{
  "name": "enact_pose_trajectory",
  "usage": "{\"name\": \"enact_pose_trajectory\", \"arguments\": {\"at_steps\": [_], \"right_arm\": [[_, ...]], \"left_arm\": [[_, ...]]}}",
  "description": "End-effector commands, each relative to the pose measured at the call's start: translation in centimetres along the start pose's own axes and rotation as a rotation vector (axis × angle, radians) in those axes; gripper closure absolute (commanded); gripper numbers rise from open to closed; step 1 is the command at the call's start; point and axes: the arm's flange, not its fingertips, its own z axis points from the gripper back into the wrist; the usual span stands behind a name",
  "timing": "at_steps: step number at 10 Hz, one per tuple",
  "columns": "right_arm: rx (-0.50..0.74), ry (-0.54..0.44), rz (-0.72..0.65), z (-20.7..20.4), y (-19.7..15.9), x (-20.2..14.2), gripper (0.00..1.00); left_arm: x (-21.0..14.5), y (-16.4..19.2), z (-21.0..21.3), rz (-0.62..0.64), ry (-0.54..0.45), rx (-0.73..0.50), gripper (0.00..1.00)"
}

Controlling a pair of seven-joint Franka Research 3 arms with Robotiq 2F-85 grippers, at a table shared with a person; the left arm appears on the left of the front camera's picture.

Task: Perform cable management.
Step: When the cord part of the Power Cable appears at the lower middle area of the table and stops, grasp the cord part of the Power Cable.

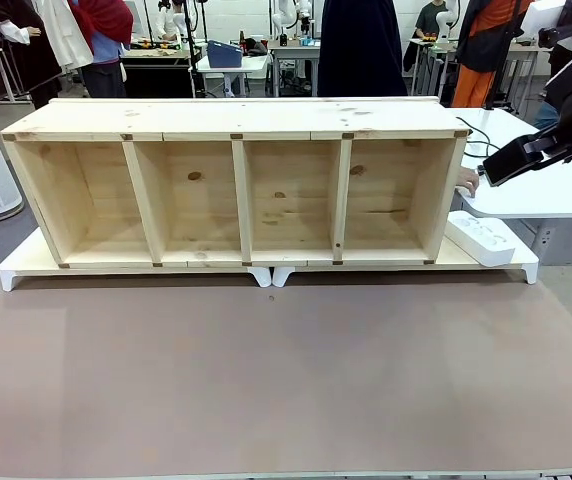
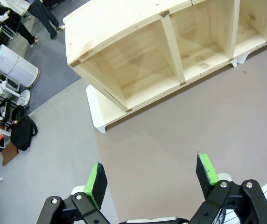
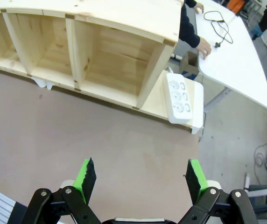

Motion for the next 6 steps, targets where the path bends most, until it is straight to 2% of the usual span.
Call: {"name": "enact_pose_trajectory", "arguments": {"at_steps": [1, 6], "right_arm": [[0.0, -0.002, -0.001, 0.01, -0.01, 0.02, 0.0], [0.0, -0.002, -0.001, 0.01, -0.01, 0.02, 0.0]], "left_arm": [[0.04, -0.01, 0.12, 0.0, -0.004, 0.003, 0.0], [0.04, -0.01, 0.12, 0.0, -0.004, 0.003, 0.0]]}}
